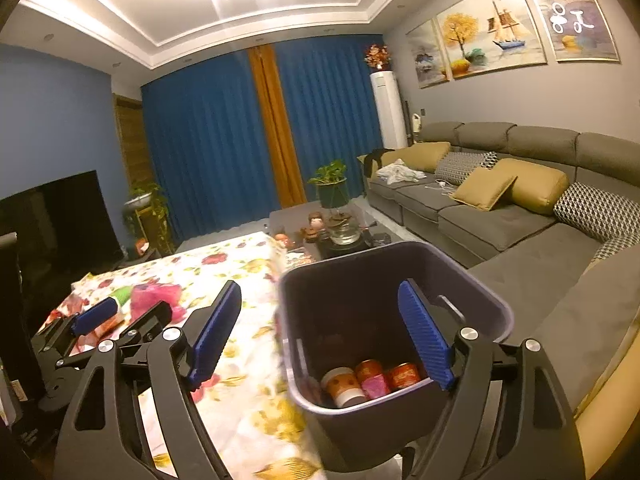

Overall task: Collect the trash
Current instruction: 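Move both tools back over the remaining trash on the bed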

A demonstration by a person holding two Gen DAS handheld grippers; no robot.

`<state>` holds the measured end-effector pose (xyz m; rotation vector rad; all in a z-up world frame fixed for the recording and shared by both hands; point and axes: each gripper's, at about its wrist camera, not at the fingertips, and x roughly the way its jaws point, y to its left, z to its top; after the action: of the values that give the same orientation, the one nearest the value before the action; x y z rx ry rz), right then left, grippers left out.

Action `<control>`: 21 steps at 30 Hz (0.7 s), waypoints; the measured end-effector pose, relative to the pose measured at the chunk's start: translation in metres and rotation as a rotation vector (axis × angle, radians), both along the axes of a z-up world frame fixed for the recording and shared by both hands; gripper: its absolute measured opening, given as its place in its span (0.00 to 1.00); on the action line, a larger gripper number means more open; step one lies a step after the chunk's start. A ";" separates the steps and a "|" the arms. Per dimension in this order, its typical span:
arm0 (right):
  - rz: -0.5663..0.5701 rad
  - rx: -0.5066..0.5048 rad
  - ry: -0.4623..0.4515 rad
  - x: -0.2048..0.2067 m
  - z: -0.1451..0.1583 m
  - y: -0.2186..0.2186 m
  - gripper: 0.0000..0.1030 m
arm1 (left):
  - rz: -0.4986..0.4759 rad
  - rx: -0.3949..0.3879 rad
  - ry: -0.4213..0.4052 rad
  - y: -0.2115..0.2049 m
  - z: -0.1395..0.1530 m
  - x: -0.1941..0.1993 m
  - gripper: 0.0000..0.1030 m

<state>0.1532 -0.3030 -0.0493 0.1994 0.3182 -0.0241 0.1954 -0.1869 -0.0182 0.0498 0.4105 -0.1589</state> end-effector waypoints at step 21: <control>0.184 -0.074 0.062 0.026 -0.009 0.129 0.77 | 0.341 0.007 0.012 0.180 -0.009 -0.029 0.79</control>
<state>0.1790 -0.1738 -0.0583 0.0954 0.3954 0.1394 0.1663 -0.0072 -0.0276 -0.0145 0.4255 0.1787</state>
